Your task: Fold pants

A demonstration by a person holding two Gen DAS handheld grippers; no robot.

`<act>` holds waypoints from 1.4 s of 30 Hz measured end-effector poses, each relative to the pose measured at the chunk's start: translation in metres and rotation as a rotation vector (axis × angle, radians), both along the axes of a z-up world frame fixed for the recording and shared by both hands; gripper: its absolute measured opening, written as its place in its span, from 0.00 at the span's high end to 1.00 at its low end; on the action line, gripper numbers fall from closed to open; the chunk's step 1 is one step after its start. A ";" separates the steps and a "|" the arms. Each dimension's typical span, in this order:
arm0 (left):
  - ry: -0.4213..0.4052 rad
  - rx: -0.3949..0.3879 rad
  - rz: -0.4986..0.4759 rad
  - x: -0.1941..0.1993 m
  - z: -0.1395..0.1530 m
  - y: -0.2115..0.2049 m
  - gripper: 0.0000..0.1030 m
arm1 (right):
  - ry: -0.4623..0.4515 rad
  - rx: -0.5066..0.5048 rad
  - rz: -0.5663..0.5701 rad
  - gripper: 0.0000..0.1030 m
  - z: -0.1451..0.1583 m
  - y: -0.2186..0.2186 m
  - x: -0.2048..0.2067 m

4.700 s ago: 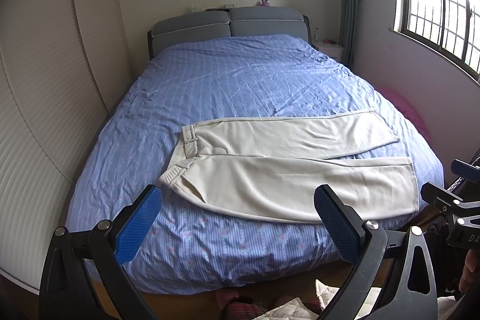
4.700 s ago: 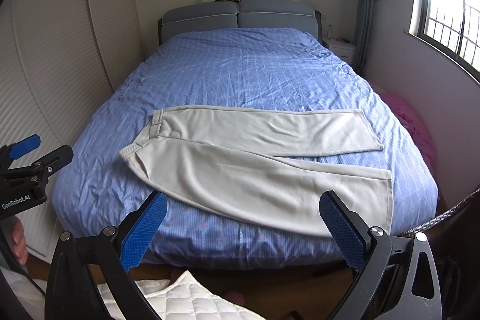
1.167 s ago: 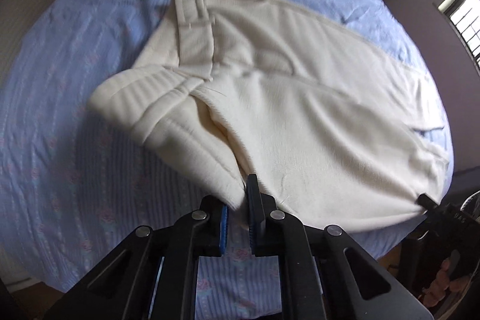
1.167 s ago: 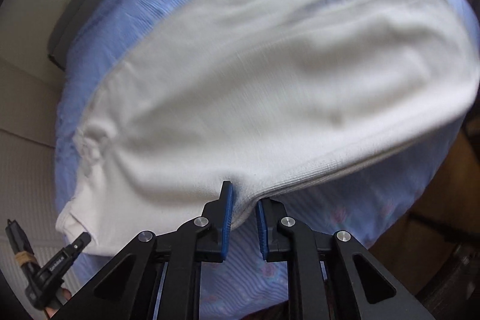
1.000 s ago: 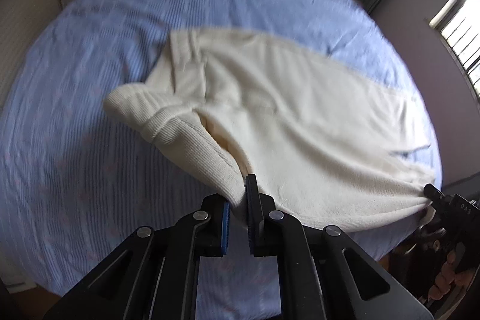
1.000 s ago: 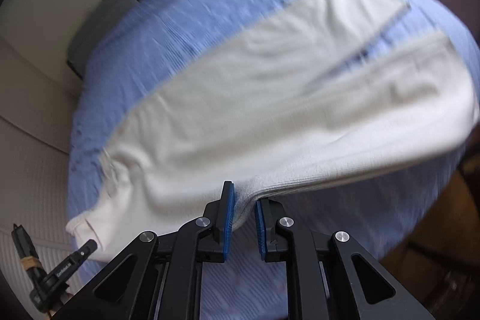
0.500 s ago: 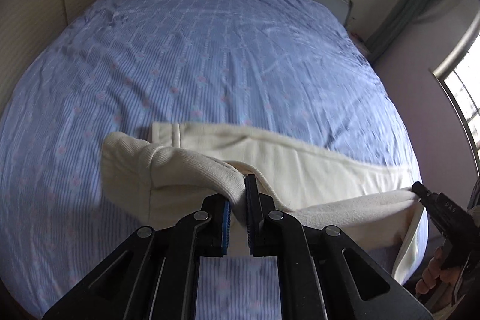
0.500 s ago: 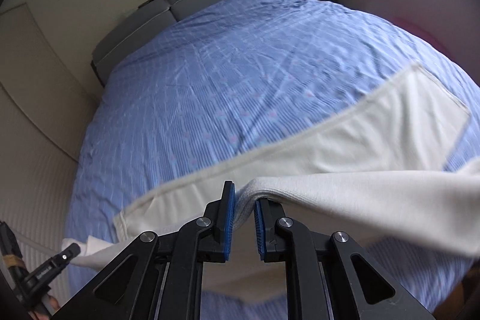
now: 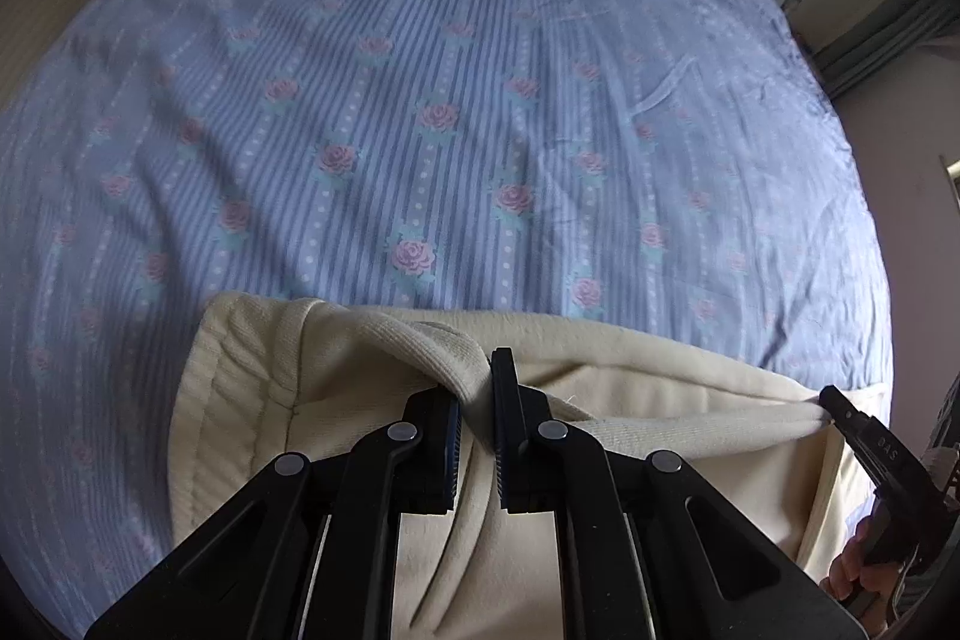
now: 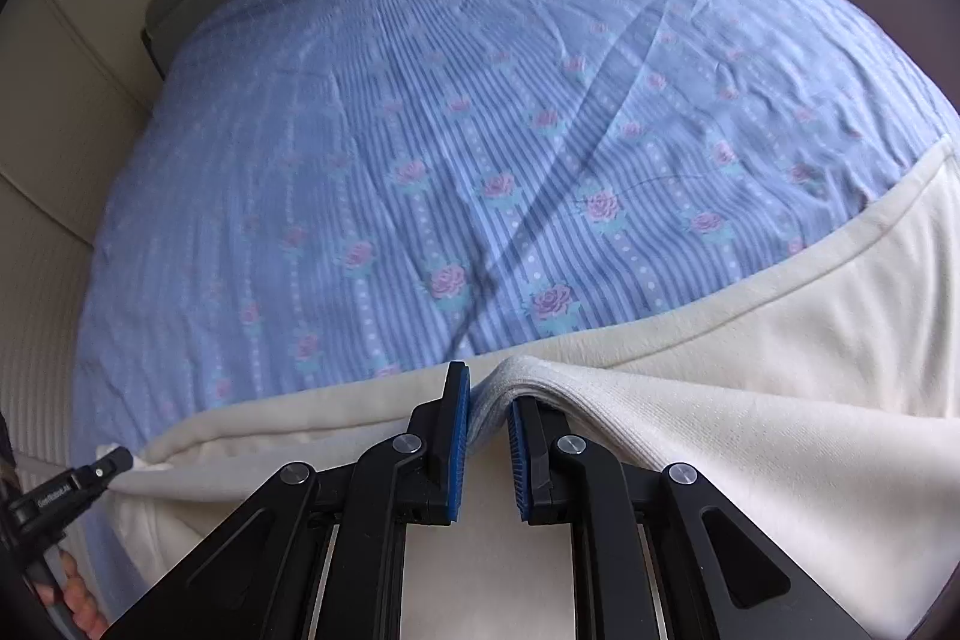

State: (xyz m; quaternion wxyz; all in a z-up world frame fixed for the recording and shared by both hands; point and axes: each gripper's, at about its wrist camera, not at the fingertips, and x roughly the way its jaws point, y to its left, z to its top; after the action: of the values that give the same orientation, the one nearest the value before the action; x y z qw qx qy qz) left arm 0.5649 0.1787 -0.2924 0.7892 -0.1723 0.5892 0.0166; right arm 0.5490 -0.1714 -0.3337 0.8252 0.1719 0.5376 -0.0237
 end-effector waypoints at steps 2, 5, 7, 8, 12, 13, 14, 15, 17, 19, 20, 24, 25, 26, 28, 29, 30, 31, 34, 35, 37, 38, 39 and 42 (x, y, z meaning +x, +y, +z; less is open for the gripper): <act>0.033 -0.001 0.012 0.007 -0.010 -0.001 0.87 | 0.030 -0.015 0.012 0.86 -0.005 0.002 0.004; 0.075 -0.012 0.031 0.012 -0.017 0.000 0.84 | 0.069 -0.027 0.040 0.80 -0.007 0.009 0.005; 0.088 -0.005 0.043 0.013 -0.014 -0.001 0.69 | 0.072 0.001 0.060 0.63 -0.004 0.009 0.006; 0.063 0.005 0.048 0.011 -0.006 -0.002 0.44 | 0.060 0.034 0.074 0.54 0.002 0.012 0.003; -0.048 0.038 0.047 0.002 0.031 0.001 0.21 | -0.017 0.065 0.125 0.49 0.037 0.027 -0.015; -0.052 0.017 0.021 -0.002 0.038 0.000 0.21 | -0.040 0.065 0.138 0.49 0.048 0.029 -0.021; -0.059 -0.006 -0.007 -0.007 0.044 -0.001 0.21 | -0.067 0.057 0.152 0.49 0.064 0.034 -0.034; -0.071 -0.014 -0.038 -0.016 0.052 -0.003 0.21 | -0.086 0.056 0.160 0.48 0.075 0.036 -0.045; -0.110 0.007 -0.102 -0.035 0.070 -0.010 0.21 | -0.119 0.055 0.164 0.47 0.096 0.037 -0.065; -0.159 0.019 -0.186 -0.057 0.090 -0.019 0.21 | -0.145 0.045 0.157 0.44 0.118 0.038 -0.091; -0.181 0.022 -0.225 -0.068 0.100 -0.024 0.21 | -0.156 0.036 0.152 0.42 0.129 0.036 -0.106; -0.287 0.026 -0.374 -0.113 0.146 -0.048 0.21 | -0.190 0.002 0.110 0.38 0.164 0.023 -0.161; -0.304 0.024 -0.394 -0.121 0.153 -0.055 0.21 | -0.197 -0.007 0.093 0.36 0.173 0.019 -0.174; -0.323 0.018 -0.420 -0.131 0.161 -0.060 0.21 | -0.204 -0.018 0.068 0.34 0.181 0.015 -0.191; -0.355 0.005 -0.476 -0.151 0.176 -0.072 0.20 | -0.213 -0.027 0.025 0.32 0.191 0.006 -0.215; -0.367 0.003 -0.500 -0.159 0.181 -0.079 0.19 | -0.217 -0.034 -0.001 0.32 0.197 0.001 -0.232; -0.379 0.002 -0.528 -0.170 0.185 -0.087 0.18 | -0.217 -0.042 -0.030 0.32 0.201 -0.005 -0.247; -0.385 -0.003 -0.556 -0.180 0.189 -0.096 0.18 | -0.215 -0.045 -0.045 0.32 0.203 -0.010 -0.255; -0.390 -0.035 -0.610 -0.202 0.196 -0.121 0.18 | -0.208 -0.046 -0.116 0.32 0.211 -0.034 -0.296; -0.390 -0.049 -0.625 -0.209 0.197 -0.130 0.17 | -0.205 -0.048 -0.133 0.32 0.211 -0.041 -0.304; -0.384 -0.059 -0.657 -0.221 0.195 -0.152 0.17 | -0.198 -0.052 -0.166 0.32 0.212 -0.058 -0.325; -0.379 -0.064 -0.672 -0.227 0.194 -0.165 0.17 | -0.190 -0.057 -0.186 0.32 0.211 -0.070 -0.335; -0.374 -0.068 -0.684 -0.233 0.192 -0.175 0.17 | -0.185 -0.063 -0.208 0.32 0.209 -0.082 -0.345; -0.357 -0.053 -0.717 -0.249 0.185 -0.215 0.17 | -0.166 -0.060 -0.247 0.32 0.200 -0.114 -0.367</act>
State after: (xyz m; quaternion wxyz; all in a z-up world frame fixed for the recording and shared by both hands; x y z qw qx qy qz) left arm 0.3161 -0.0367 -0.1078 0.8302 0.0235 0.4659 -0.3052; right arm 0.1824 -0.2856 -0.1333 0.8624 0.2133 0.4412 -0.1270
